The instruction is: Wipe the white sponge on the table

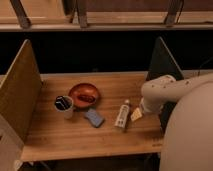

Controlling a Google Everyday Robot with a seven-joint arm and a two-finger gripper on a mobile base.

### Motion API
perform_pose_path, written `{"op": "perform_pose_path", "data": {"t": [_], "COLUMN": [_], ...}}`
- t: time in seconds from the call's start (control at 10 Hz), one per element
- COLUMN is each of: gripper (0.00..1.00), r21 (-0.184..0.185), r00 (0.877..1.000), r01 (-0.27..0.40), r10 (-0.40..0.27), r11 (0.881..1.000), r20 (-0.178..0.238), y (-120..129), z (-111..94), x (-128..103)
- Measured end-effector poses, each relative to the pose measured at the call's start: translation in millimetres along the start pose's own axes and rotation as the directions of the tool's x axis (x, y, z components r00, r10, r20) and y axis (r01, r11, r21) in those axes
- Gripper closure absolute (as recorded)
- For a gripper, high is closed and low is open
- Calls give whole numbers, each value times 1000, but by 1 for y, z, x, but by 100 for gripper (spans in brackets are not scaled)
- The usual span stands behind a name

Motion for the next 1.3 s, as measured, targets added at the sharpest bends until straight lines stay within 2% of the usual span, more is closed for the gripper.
{"op": "perform_pose_path", "data": {"t": [0.3, 0.5, 0.6, 0.8, 1.0, 1.2, 1.3], "gripper": [20, 20, 20, 20, 20, 20, 20], "r21": [7, 49, 90, 152, 177, 152, 121], "r00": [1000, 997, 990, 963, 930, 898, 882], "r01": [13, 61, 117, 211, 287, 352, 386], "r10": [-13, -63, -124, -232, -318, -379, -405], "r11": [1000, 997, 989, 965, 942, 924, 914], "r20": [7, 38, 73, 136, 185, 225, 241], "y": [0, -4, -4, 1, 16, 43, 61], "z": [-1, -6, -13, -30, -40, -40, -33], "x": [-2, -9, -20, -38, -48, -49, -50]}}
